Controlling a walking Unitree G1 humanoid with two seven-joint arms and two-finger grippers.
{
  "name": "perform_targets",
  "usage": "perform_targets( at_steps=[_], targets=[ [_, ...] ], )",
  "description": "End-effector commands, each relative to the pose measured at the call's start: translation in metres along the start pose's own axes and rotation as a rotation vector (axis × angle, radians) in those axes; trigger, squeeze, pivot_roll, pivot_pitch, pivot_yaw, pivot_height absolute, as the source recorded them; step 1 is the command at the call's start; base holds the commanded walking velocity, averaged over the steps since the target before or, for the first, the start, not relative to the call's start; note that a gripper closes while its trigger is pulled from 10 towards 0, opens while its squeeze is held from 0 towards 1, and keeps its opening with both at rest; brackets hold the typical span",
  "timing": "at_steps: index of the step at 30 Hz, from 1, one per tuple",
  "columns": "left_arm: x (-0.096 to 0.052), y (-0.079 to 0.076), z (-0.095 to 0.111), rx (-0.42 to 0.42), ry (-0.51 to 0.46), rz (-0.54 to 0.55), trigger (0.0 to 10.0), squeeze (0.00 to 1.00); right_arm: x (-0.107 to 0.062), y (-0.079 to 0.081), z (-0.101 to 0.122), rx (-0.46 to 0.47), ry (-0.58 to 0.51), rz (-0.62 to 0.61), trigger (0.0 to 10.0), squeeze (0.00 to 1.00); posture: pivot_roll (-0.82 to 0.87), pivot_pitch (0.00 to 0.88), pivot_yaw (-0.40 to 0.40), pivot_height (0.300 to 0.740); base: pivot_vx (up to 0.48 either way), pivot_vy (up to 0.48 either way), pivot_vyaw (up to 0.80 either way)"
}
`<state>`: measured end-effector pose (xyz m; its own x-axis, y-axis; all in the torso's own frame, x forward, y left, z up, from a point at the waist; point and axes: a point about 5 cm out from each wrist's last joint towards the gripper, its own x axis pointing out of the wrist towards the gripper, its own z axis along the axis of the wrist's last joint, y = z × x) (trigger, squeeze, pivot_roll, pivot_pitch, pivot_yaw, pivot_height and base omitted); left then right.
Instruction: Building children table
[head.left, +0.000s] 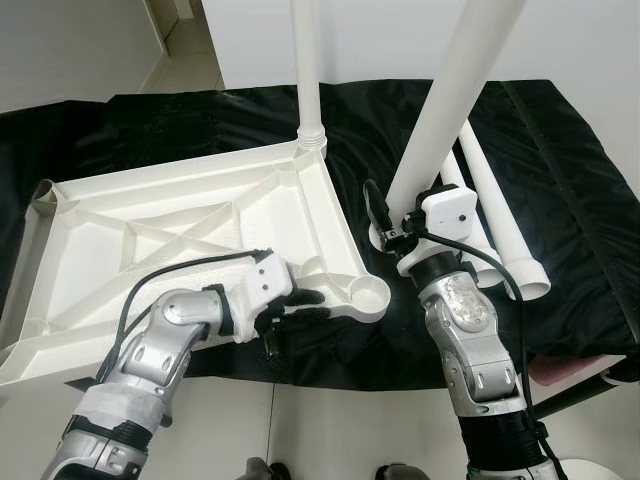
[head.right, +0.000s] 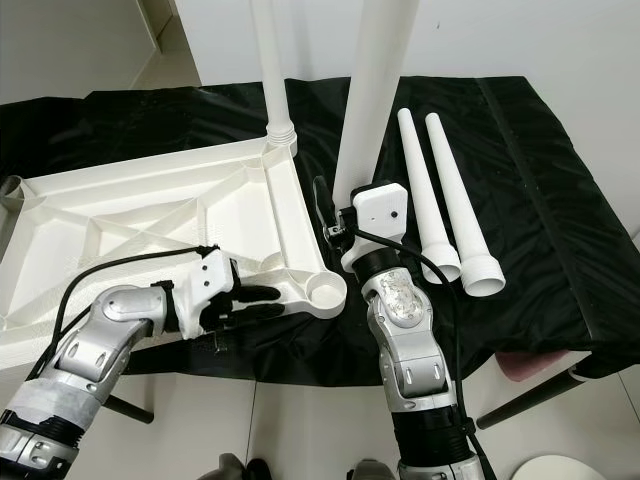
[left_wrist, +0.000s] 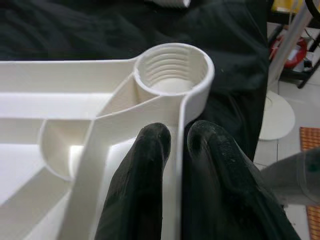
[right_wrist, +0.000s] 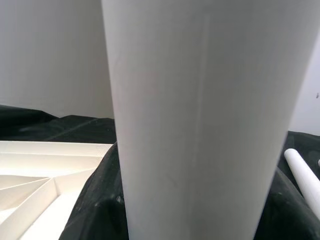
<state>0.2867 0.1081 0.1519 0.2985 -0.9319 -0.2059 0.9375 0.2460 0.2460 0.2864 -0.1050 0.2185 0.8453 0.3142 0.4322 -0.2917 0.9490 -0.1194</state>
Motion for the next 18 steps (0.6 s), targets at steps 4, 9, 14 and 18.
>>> perform_targets(
  at_steps=[4,9,14,18],
  targets=[
    [-0.009,0.002,0.018,-0.024,-0.064,0.175,10.0,0.0,-0.002,0.003,-0.007,0.02,0.033,0.002,10.0,0.0,-0.14,0.124,0.106,0.74,0.0,0.0,0.0],
    [-0.006,-0.011,0.016,-0.006,-0.051,0.143,10.0,0.0,-0.005,0.003,-0.016,0.015,0.082,0.009,10.0,0.0,-0.14,0.128,0.101,0.74,0.0,0.0,0.0],
    [-0.007,-0.021,0.017,-0.019,-0.042,0.055,10.0,0.0,-0.007,0.001,-0.018,0.006,0.094,0.004,10.0,0.0,-0.14,0.131,0.098,0.74,0.0,0.0,0.0],
    [-0.008,-0.028,0.01,0.022,0.033,-0.004,10.0,0.0,-0.008,0.001,-0.019,0.003,0.098,0.008,10.0,0.0,-0.15,0.131,0.101,0.74,0.0,0.0,0.0]
  ],
)
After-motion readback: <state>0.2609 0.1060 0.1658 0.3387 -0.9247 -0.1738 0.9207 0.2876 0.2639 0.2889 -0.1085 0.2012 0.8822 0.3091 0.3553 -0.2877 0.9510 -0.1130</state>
